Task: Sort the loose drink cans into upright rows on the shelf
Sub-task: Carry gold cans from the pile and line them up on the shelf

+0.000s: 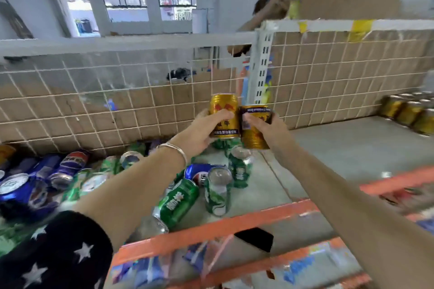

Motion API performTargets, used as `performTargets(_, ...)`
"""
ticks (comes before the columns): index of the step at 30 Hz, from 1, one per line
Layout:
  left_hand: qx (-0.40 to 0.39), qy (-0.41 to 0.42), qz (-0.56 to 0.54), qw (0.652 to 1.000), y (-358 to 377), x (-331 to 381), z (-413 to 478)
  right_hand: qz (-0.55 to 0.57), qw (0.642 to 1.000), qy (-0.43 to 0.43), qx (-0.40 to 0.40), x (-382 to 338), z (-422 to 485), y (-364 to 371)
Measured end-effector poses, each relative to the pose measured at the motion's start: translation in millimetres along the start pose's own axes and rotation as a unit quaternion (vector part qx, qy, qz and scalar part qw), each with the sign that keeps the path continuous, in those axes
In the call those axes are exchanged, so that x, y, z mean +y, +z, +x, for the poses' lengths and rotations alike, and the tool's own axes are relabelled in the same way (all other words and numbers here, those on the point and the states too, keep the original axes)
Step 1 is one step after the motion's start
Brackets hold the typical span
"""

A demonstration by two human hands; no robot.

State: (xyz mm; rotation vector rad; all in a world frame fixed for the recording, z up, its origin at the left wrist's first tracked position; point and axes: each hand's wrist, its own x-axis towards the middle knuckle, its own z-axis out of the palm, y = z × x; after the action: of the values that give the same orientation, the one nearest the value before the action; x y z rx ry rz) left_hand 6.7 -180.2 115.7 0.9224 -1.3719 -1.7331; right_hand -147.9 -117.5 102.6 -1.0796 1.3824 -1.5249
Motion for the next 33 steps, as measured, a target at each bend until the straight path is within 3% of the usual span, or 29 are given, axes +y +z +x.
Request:
performTargets(8,-0.157,-0.087,-0.052,0.982,207,-61,-21,0.057,0.989,0.086,0.103,6,-100,-208)
performTargets(15,-0.265,-0.142,-0.064,0.952,328,-110,-36,0.037,0.983,0.104,0.147,0,-172,-326)
performTargets(24,-0.289,-0.106,0.08,0.948,418,-150,-1,-0.125,0.966,0.134,0.181,14,-189,-415)
performTargets(30,-0.245,-0.052,0.126,0.96,474,-173,68,-0.116,0.954,0.16,0.226,15,-134,-481)
performTargets(33,-0.212,-0.073,0.07,0.972,499,-182,106,-0.049,0.942,0.179,0.28,23,-95,-522)
